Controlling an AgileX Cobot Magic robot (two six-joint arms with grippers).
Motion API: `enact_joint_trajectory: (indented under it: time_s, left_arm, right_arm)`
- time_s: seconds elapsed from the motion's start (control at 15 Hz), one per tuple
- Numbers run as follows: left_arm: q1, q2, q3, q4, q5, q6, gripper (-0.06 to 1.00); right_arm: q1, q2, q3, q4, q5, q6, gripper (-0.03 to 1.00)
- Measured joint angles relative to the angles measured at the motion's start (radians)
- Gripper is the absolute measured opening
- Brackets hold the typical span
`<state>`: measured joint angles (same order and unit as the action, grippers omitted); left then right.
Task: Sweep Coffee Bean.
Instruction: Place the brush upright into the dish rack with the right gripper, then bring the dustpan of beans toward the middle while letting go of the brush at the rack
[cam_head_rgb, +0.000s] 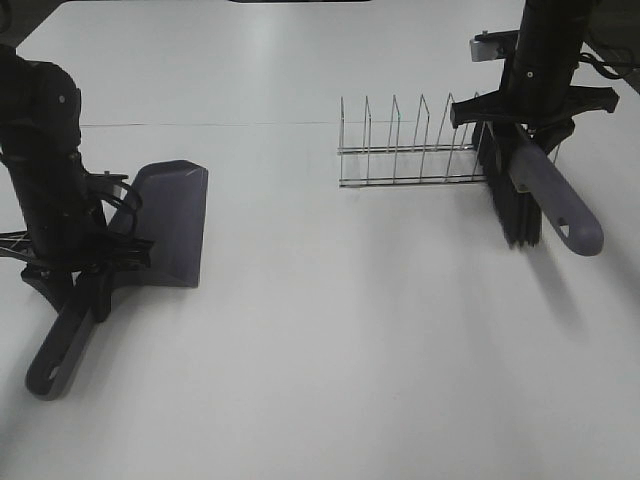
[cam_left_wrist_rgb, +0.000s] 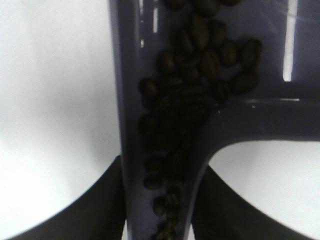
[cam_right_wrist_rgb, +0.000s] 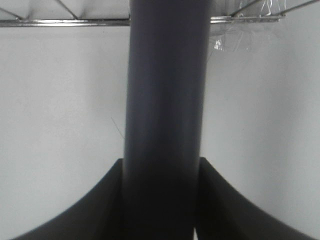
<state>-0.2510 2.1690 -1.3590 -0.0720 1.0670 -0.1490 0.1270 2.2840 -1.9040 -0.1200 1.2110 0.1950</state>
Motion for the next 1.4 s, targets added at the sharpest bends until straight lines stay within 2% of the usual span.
enact_joint_trajectory:
  time_s: [0.33, 0.67, 0.8, 0.87, 0.93, 1.0, 1.07, 1.13, 1.27, 1.4]
  left_arm:
    - [0.000, 0.000, 0.000, 0.000, -0.001, 0.021, 0.33]
    - [0.000, -0.001, 0.000, -0.010, -0.015, 0.024, 0.33]
    - [0.000, -0.001, 0.000, -0.025, -0.016, 0.024, 0.33]
    - [0.001, -0.001, 0.000, -0.033, -0.017, 0.024, 0.33]
    - [0.001, -0.001, 0.000, -0.043, -0.018, 0.024, 0.33]
    - [0.001, -0.001, 0.000, -0.054, -0.019, 0.024, 0.33]
    - [0.001, -0.001, 0.000, -0.058, -0.019, 0.023, 0.33]
    - [0.001, -0.001, 0.000, -0.069, -0.022, 0.023, 0.33]
    - [0.001, -0.001, 0.000, -0.088, -0.031, 0.023, 0.33]
    - [0.001, -0.001, 0.000, -0.115, -0.038, 0.023, 0.33]
  right_arm:
    - [-0.027, 0.149, -0.257, 0.002, 0.019, 0.017, 0.31]
    - [-0.043, 0.180, -0.295, 0.041, 0.009, 0.011, 0.31]
    - [-0.048, 0.180, -0.295, 0.068, 0.009, -0.026, 0.31]
    - [-0.049, 0.180, -0.295, 0.078, 0.009, -0.033, 0.35]
    - [-0.049, 0.180, -0.295, 0.090, 0.009, -0.049, 0.45]
    - [-0.049, 0.179, -0.295, 0.092, 0.009, -0.056, 0.50]
    - [-0.049, 0.168, -0.295, 0.095, 0.009, -0.076, 0.62]
    - [-0.049, 0.144, -0.295, 0.093, 0.010, -0.081, 0.69]
    - [-0.049, 0.088, -0.292, 0.079, 0.009, -0.082, 0.73]
    - [-0.049, -0.005, -0.228, 0.074, 0.007, -0.082, 0.73]
